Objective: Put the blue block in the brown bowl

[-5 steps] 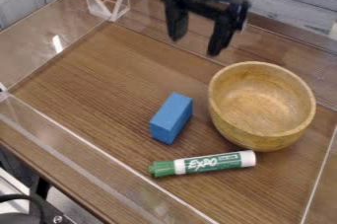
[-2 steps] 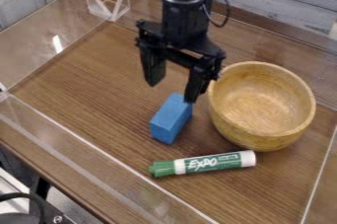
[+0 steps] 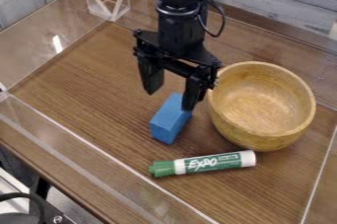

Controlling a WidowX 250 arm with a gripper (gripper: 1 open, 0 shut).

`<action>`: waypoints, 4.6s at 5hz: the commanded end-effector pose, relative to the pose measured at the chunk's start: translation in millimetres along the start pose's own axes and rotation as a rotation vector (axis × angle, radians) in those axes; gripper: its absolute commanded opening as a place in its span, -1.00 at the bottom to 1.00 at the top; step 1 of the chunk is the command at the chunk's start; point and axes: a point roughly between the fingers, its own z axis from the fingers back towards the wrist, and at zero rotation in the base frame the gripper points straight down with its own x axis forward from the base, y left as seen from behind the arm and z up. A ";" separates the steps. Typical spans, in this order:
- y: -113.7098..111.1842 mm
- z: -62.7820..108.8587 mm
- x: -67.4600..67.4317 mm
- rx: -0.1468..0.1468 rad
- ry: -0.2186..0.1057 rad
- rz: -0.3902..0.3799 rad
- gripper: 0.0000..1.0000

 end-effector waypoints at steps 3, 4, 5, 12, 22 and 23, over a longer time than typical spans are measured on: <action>2.3 -2.3 2.1 -0.029 -0.033 -0.012 1.00; 2.8 -6.2 2.1 -0.041 -0.034 -0.022 1.00; 3.2 -9.4 2.2 -0.053 -0.035 -0.035 1.00; 6.9 -16.0 4.9 -0.112 -0.062 -0.082 1.00; 9.8 -34.9 13.7 -0.107 -0.056 -0.124 -1.00; 9.8 -26.7 14.0 -0.099 -0.048 -0.123 -1.00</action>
